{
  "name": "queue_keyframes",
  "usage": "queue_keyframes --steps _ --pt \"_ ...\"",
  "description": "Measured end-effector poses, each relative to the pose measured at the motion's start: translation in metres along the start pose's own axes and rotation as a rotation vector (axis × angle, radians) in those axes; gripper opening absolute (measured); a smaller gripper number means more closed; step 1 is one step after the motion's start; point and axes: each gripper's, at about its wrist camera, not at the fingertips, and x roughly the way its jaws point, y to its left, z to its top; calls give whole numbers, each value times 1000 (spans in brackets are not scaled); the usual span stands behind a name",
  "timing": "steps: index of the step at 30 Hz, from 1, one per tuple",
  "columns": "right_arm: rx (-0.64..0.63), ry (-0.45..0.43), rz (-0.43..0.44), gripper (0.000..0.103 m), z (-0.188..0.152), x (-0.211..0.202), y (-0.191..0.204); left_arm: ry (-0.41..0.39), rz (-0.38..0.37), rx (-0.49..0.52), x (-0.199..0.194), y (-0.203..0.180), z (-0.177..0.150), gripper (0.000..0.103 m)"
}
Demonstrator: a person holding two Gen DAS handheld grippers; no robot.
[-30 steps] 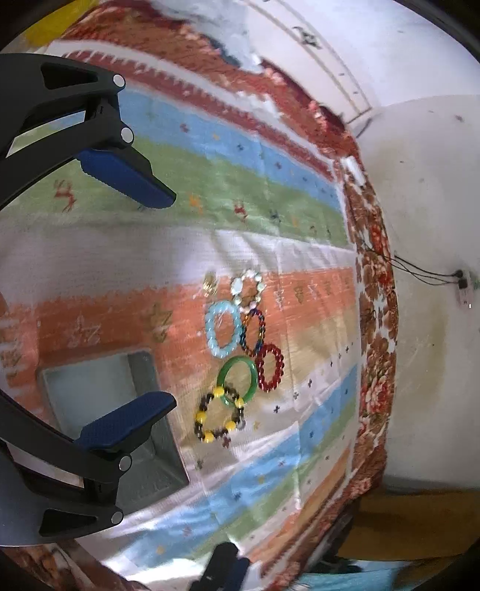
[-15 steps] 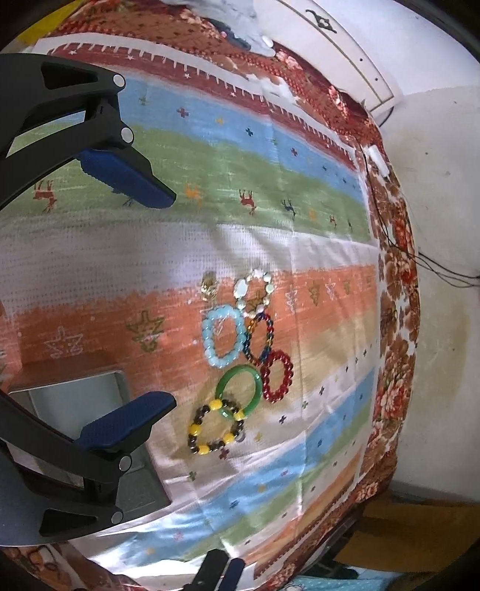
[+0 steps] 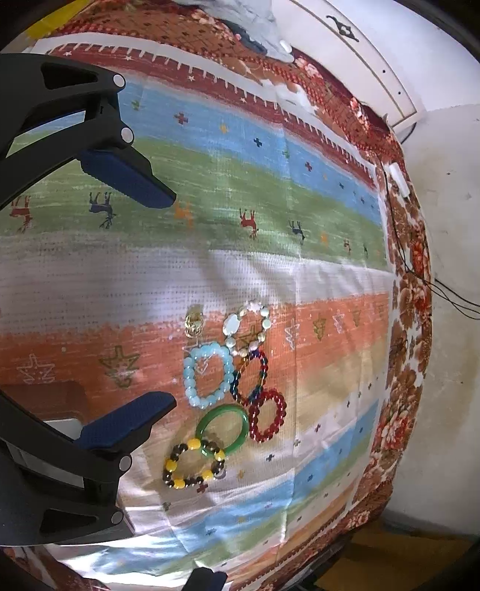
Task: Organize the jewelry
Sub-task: 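Lower the left tool over the gold ring while the right tool nears the silver ring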
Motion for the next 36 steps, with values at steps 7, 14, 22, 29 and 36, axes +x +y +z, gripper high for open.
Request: queue_keyframes --steps 7,14,22,29,36 --pt "35 39 0 99 10 17 -8 43 -23 -33 13 5 5 97" --pt "55 82 -6 99 17 38 -7 72 22 -39 29 8 14 97" --pt "205 195 46 99 18 68 -24 156 -5 -97 54 18 16 97" --pt "250 231 58 99 24 88 -24 161 -19 -76 62 14 21 97" --pt "303 281 56 99 30 112 -28 204 -10 -82 78 14 20 97"
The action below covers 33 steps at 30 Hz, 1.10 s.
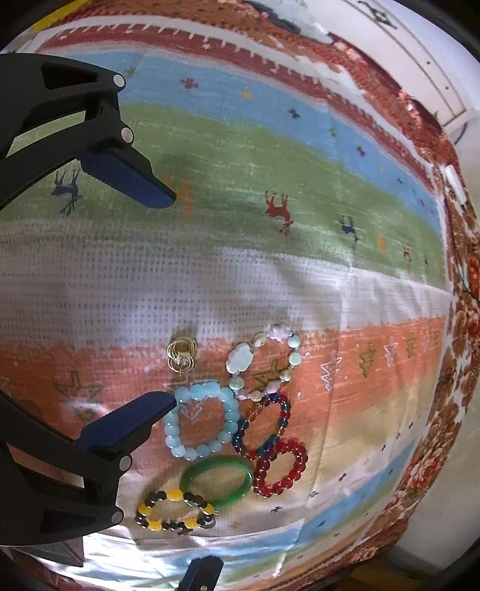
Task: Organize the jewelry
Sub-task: 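Lower the left tool over the gold ring while the right tool nears the silver ring, then close the left gripper on the gold ring while the right gripper closes on the silver ring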
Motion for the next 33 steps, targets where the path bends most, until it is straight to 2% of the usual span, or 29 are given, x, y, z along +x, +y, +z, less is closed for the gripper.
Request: queue_keyframes --steps 3,8,10,12,13,16,25,27,33 --pt "12 14 -7 99 5 8 -2 0 -10 4 3 1 2 95" --pt "11 40 -20 99 9 20 1 19 -47 12 9 -2 6 77" --pt "7 47 -19 94 10 23 3 27 -67 6 12 -3 8 76" --pt "20 41 -27 81 12 24 2 31 -72 -2 16 -3 9 74" --pt "28 40 -35 81 13 25 2 36 -76 -2 19 -3 10 69" --pt "22 49 -49 81 15 30 3 44 -70 3 25 -4 11 64" --pt "-16 60 -100 79 17 37 13 47 -95 66 23 -15 9 51" --pt "-19 61 -105 76 16 38 14 47 -98 88 24 -19 8 49" --pt "-20 64 -97 67 16 38 16 47 -101 79 28 -21 10 33"
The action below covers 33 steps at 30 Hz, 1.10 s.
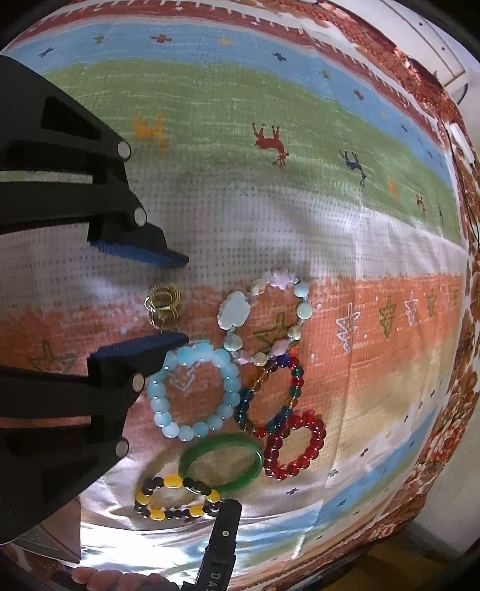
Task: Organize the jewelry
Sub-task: 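Close the left gripper on the gold ring while the right gripper closes on the silver ring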
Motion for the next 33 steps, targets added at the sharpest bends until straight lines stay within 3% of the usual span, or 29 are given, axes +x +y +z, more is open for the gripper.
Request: queue_keyframes --steps 2,7,13,15,16,24,28,33 --pt "-5 -1 -7 65 0 1 2 -3 3 2 0 0 -1 29" --pt "5 11 -1 42 -3 -1 -1 2 -12 5 0 0 0 27" --pt "5 15 -4 29 -8 -2 -5 1 -12 11 0 1 0 26" --pt "6 22 6 23 -10 -2 -7 3 -25 10 0 0 0 22" --pt "3 21 3 21 -12 -2 -7 2 -32 9 -1 0 0 15" --pt "-6 16 12 21 -14 -5 -9 5 -42 -1 -1 1 0 14" --pt "-5 16 22 21 -15 -9 -9 -4 -55 -12 -7 4 1 5" --pt "-18 10 10 21 -19 -11 -9 -3 -55 -12 -9 4 1 4"
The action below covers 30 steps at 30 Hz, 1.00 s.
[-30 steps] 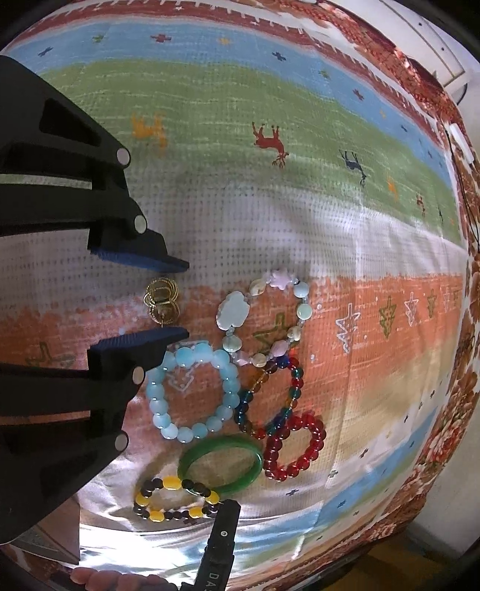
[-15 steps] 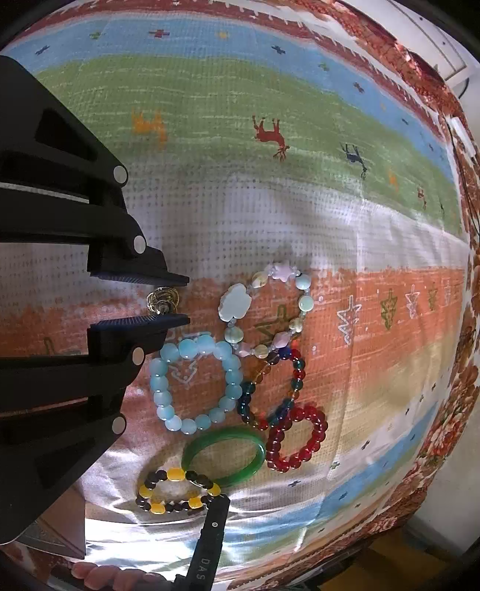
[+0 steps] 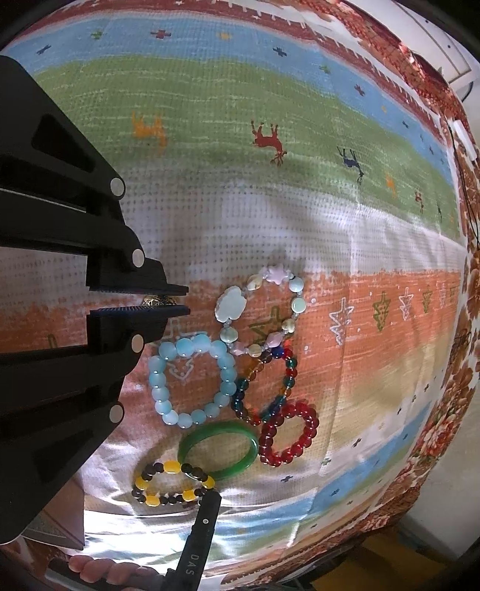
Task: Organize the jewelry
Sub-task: 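Close the left gripper on the gold ring while the right gripper closes on the silver ring, then carry the gold ring in the left gripper and silver ring in the right gripper over the tin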
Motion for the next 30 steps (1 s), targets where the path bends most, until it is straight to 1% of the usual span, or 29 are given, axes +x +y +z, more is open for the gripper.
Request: queue_keyframes --steps 3,18,22,30 --pt "-1 -3 3 21 -1 -3 -1 -5 -10 -7 -4 0 0 3" --pt "-20 -38 -7 21 -7 -19 3 -38 1 -12 -17 -2 0 3" --pt "-25 -37 -5 21 -12 -21 3 -44 11 -20 -20 -1 -1 3" --pt "-64 -72 -18 21 -23 -37 10 -74 7 -15 -33 -8 -4 3"
